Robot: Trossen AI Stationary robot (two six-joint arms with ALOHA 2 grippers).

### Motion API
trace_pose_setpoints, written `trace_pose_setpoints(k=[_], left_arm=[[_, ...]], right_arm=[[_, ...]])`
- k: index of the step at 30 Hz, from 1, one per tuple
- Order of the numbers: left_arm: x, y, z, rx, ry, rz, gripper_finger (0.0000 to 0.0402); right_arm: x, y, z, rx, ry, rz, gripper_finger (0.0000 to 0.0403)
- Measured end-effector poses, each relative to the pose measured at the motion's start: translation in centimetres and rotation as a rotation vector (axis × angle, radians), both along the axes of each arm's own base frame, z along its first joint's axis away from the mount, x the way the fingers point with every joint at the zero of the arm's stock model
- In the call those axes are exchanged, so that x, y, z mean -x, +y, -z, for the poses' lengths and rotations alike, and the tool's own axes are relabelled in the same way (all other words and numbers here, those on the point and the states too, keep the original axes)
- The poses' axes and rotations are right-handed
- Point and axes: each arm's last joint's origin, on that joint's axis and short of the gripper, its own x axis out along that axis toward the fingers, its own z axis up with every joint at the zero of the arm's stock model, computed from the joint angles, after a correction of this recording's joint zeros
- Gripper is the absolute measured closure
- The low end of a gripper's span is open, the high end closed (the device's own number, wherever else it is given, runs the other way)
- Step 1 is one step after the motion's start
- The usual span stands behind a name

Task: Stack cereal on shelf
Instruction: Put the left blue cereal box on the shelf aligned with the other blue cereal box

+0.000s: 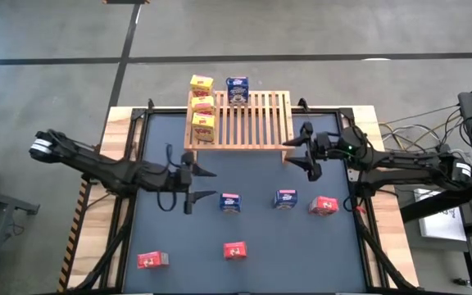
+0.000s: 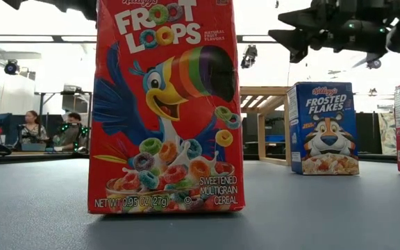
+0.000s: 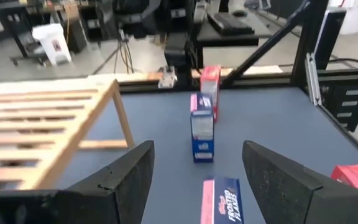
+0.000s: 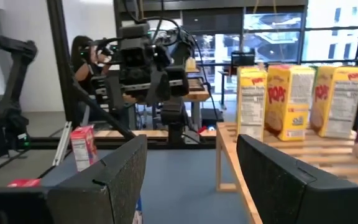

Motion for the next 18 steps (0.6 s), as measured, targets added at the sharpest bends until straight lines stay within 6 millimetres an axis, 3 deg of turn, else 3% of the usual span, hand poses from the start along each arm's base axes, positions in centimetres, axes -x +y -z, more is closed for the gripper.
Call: trace_pose_setpoints(k=[10,18], left_arm=[[-3.2,-0.9,3.4,0.037,0.058,-0.013,0.0174],[-4.3,-1.1,5.1,0.061,0.083,-0.022,0.0174]], right_arm=[[0.5,0.4,2.6,-0.055,0.074,0.001,0.0168],[0.5,0.6,2.8,-0.048,0.074,-0.008,0.0167]])
